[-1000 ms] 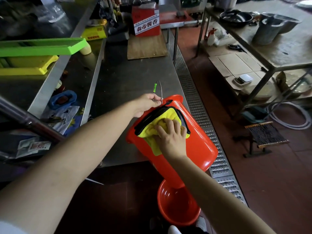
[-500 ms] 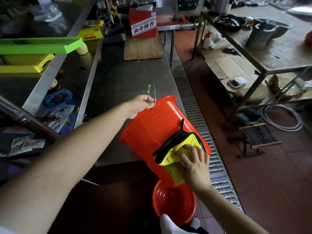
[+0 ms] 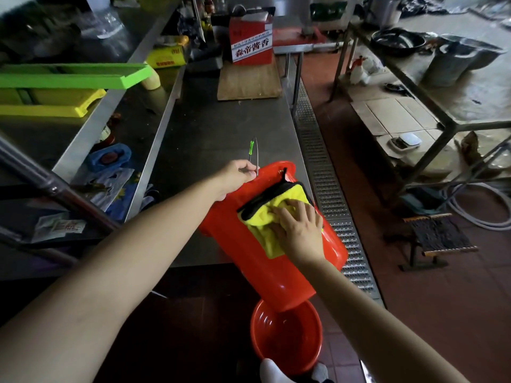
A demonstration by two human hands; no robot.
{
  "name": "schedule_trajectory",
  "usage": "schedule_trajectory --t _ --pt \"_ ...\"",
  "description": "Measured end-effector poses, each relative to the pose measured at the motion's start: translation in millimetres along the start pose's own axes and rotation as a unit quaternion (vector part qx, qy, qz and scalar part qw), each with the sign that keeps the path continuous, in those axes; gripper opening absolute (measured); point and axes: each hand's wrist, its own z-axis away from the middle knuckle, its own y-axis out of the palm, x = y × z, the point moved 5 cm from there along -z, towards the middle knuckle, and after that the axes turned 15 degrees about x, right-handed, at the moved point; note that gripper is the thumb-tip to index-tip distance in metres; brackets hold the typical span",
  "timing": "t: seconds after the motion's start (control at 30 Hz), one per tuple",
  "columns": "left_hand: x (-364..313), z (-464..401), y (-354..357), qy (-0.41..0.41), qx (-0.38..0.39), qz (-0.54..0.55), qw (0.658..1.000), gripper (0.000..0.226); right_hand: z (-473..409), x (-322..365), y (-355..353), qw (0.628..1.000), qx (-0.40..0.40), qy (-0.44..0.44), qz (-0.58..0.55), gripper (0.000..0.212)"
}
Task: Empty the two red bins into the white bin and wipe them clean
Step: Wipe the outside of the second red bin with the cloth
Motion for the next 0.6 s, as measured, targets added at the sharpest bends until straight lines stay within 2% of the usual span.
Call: schedule_trajectory --t 0.17,0.33,0.47,0.6 --pt "1.9 3.9 -0.1 -0.022 0.004 -0.005 1.0 0.011 77.4 -49.9 14.8 1.0 -0.004 -0.016 0.001 0.047" --pt "-1.1 9.7 0.9 -0.029 -0.003 -0.022 0.999 0.012 103.6 -67.3 18.3 1.0 0.0 -0.014 -0.003 0.045" --pt "4.9 17.2 -1.3 -0.034 0.007 0.009 0.999 0.014 72.9 -54.2 13.0 1.0 0.002 -0.005 -0.01 0.041" --pt "7.7 24.3 -0.8 -0.016 -0.007 0.025 1.0 0.017 1.2 -21.2 -0.4 0.999 -0.001 -0.011 -0.032 0.035"
